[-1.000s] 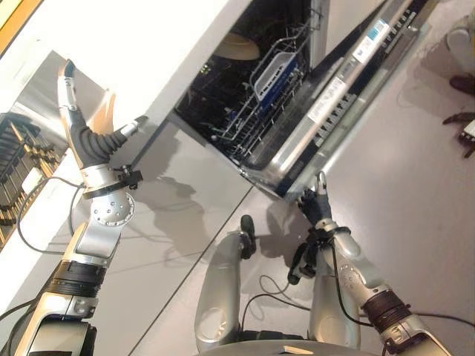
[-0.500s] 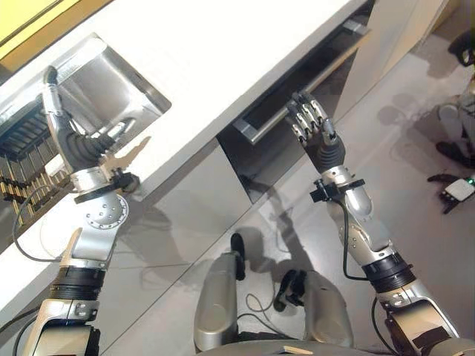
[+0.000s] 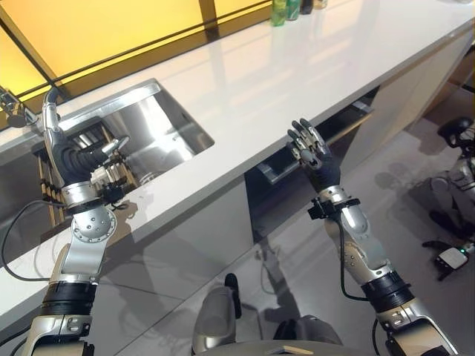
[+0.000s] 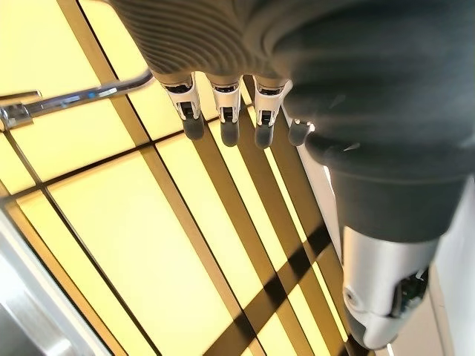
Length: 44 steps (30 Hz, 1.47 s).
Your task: Pick up plates and place into dishwasher.
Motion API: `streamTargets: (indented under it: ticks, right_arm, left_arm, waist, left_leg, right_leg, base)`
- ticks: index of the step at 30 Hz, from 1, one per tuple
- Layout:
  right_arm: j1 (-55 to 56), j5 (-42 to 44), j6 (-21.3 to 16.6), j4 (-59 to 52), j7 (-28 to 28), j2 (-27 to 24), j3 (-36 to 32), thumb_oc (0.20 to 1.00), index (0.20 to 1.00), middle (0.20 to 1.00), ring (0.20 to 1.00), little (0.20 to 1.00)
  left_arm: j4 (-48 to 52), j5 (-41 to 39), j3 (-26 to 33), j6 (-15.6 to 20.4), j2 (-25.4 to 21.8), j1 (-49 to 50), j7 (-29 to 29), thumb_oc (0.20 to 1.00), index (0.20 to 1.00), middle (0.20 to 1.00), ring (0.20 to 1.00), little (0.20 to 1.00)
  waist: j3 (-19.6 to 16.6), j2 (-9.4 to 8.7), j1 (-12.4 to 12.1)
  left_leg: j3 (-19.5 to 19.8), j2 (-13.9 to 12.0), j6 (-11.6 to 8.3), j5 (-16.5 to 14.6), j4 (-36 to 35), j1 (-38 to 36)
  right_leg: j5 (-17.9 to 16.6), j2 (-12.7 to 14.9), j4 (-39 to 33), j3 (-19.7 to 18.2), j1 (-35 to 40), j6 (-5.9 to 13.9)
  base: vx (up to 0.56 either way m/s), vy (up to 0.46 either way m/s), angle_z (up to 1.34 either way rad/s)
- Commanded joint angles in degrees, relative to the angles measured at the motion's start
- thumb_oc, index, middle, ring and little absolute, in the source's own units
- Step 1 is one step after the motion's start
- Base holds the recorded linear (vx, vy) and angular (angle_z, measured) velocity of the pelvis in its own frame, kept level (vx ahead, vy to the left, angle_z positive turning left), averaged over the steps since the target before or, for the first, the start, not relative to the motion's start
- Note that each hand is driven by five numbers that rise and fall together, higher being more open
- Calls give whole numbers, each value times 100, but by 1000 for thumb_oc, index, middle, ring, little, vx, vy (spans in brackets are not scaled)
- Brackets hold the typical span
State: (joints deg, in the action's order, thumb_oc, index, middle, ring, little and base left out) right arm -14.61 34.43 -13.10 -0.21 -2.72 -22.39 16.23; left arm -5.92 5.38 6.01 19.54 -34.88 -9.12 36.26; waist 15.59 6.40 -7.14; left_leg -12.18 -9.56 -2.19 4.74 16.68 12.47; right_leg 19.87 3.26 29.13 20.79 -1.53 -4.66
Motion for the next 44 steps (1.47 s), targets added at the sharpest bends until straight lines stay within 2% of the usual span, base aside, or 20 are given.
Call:
streamTargets:
  ticks: [1,4,5,6,7,8,10,12,13,15,18,19,22,23,24,26,30,33,38,44]
  right_arm:
    - [215,-705,-259,-970,-649,-58,-382,1000,1000,1000,1000,1000]
    - [329,-976,-217,-1535,-621,-189,-470,1000,1000,1000,1000,1000]
    - [355,-1108,-225,-1640,-640,-225,-475,1000,1000,1000,1000,1000]
    - [350,-1177,-236,-1734,-678,-275,-481,1000,1000,1000,1000,1000]
    - [323,-1229,-285,-1740,-656,-287,-467,1000,1000,1000,1000,1000]
    - [286,-1259,-333,-1714,-614,-291,-448,1000,1000,1000,1000,1000]
    - [169,-1201,-331,-1688,-488,-383,-436,1000,1000,1000,1000,1000]
    - [-22,-1170,-178,-1636,-465,-470,-481,1000,1000,1000,1000,1000]
    - [-56,-1183,-137,-1640,-494,-482,-488,1000,1000,1000,1000,1000]
    - [-151,-1088,-75,-1664,-480,-530,-519,1000,1000,1000,1000,1000]
    - [-230,-1114,-54,-1637,-531,-463,-523,1000,1000,1000,1000,1000]
    - [-210,-1130,-44,-1624,-593,-413,-522,1000,1000,1000,1000,1000]
    - [-75,-1182,-117,-1599,-562,-308,-508,1000,1000,1000,1000,1000]
    - [-5,-1232,-168,-1575,-599,-284,-491,1000,1000,1000,1000,1000]
    - [55,-1281,-235,-1542,-640,-276,-474,1000,1000,1000,1000,1000]
    - [187,-1226,-335,-1471,-653,-340,-519,1000,1000,1000,1000,1000]
    - [232,-1024,-383,-1185,-792,-475,-648,1000,1000,1000,1000,1000]
    - [128,-945,-249,-974,-934,-489,-711,1000,1000,1000,1000,1000]
    - [-106,-911,30,-738,-944,-364,-648,1000,1000,1000,1000,1000]
    - [-17,-999,216,-854,-925,-304,-639,1000,1000,1000,1000,1000]
  left_arm:
    - [463,-135,316,158,-108,478,189,1000,1000,1000,1000,1000]
    - [536,-235,388,149,-10,596,213,1000,1000,1000,1000,1000]
    - [545,-310,382,183,22,588,175,1000,1000,1000,1000,1000]
    - [551,-485,380,277,60,554,62,1000,1000,1000,1000,1000]
    - [550,-628,375,341,101,523,-33,1000,1000,1000,1000,1000]
    - [557,-644,356,366,146,499,-73,1000,1000,1000,1000,1000]
    - [626,-648,293,393,188,474,-42,1000,1000,1000,1000,1000]
    - [724,-731,241,445,263,415,-256,1000,1000,1000,1000,1000]
    - [748,-728,216,433,275,390,-285,1000,1000,1000,1000,1000]
    - [884,-982,119,334,347,391,-393,1000,1000,1000,1000,1000]
    - [911,-987,149,405,389,355,-569,1000,1000,1000,1000,1000]
    - [905,-1176,152,409,393,322,-730,1000,1000,1000,1000,1000]
    - [883,-1353,87,411,389,250,-906,1000,1000,1000,1000,1000]
    - [864,-1459,9,412,399,209,-1054,1000,1000,1000,1000,1000]
    - [848,-1488,-69,403,387,167,-1109,1000,1000,1000,1000,1000]
    - [773,-1650,-322,277,373,-1,-1080,1000,1000,1000,1000,1000]
    - [519,-1738,-858,14,627,-321,-1204,1000,1000,1000,1000,1000]
    - [465,-1720,-1178,-101,807,-465,-1314,1000,1000,1000,1000,1000]
    - [617,-1590,-1435,-354,1054,-529,-1279,1000,1000,1000,1000,1000]
    - [772,-1729,-1398,-613,1063,-400,-1483,1000,1000,1000,1000,1000]
  waist:
    - [-351,-89,36]
    - [-360,-90,127]
    - [-376,-108,180]
    - [-389,-210,314]
    - [-401,-313,400]
    - [-420,-404,434]
    - [-470,-495,385]
    - [-577,-580,374]
    - [-591,-593,362]
    - [-659,-598,188]
    - [-728,-717,42]
    - [-754,-774,5]
    - [-837,-806,-1]
    - [-882,-819,27]
    - [-922,-844,76]
    - [-1011,-896,152]
    - [-1106,-990,340]
    - [-1107,-970,483]
    - [-1246,-967,505]
    - [-1424,-902,546]
  left_leg:
    - [123,-233,-593,850,-805,269]
    - [-216,-400,-661,1043,-673,311]
    - [-480,-536,-678,1100,-503,344]
    - [-1033,-759,-657,984,-129,285]
    - [-1390,-873,-582,795,151,202]
    - [-1540,-894,-527,639,370,155]
    - [-1401,-804,-530,574,634,214]
    - [-1808,-1018,-515,416,697,36]
    - [-1818,-1015,-505,384,680,-9]
    - [-1444,-758,-405,213,549,9]
    - [-1359,-306,23,-523,420,-108]
    - [-1313,-72,204,-787,333,-198]
    - [-1172,248,478,-933,3,-347]
    - [-966,464,547,-923,-208,-425]
    - [-823,599,557,-897,-348,-461]
    - [-536,788,474,-786,-416,-317]
    - [91,961,212,-663,-614,-406]
    - [419,953,117,-678,-870,-644]
    - [608,915,32,-676,-1225,-1018]
    - [598,852,2,-672,-1552,-1332]
  right_leg:
    - [-462,-206,-1134,-376,745,162]
    - [-591,-198,-1436,-285,849,172]
    - [-625,-174,-1529,-184,893,159]
    - [-653,-72,-1618,30,943,135]
    - [-713,20,-1678,161,951,129]
    - [-767,100,-1727,213,956,143]
    - [-828,183,-1788,254,1010,184]
    - [-887,352,-1875,501,1136,268]
    - [-896,391,-1878,540,1167,296]
    - [-721,404,-1655,502,1231,326]
    - [-641,534,-1193,501,1218,456]
    - [-779,621,-852,449,1155,628]
    - [-1227,811,75,221,915,944]
    - [-1475,752,294,-89,753,1056]
    - [-1476,629,189,-309,645,1079]
    - [-1275,259,-486,-559,664,918]
    - [-1345,243,-1896,-934,555,789]
    - [-1638,309,-2214,-1201,291,895]
    - [-1947,349,-2773,-1165,406,973]
    - [-2058,365,-3020,-1117,534,1030]
  base:
    - [-75,23,-19]
    - [-113,31,-13]
    - [-157,-17,4]
    - [-182,-38,26]
    - [-167,-41,50]
    - [-110,-8,62]
    - [-6,30,55]
    - [89,82,68]
    - [139,134,88]
    - [173,122,82]
    - [136,98,89]
    - [143,105,114]
    - [123,109,100]
    - [68,4,75]
    - [55,-82,85]
    - [39,-164,128]
    - [24,-196,109]
    - [-11,-144,101]
    - [2,-84,51]
    - [55,-38,9]
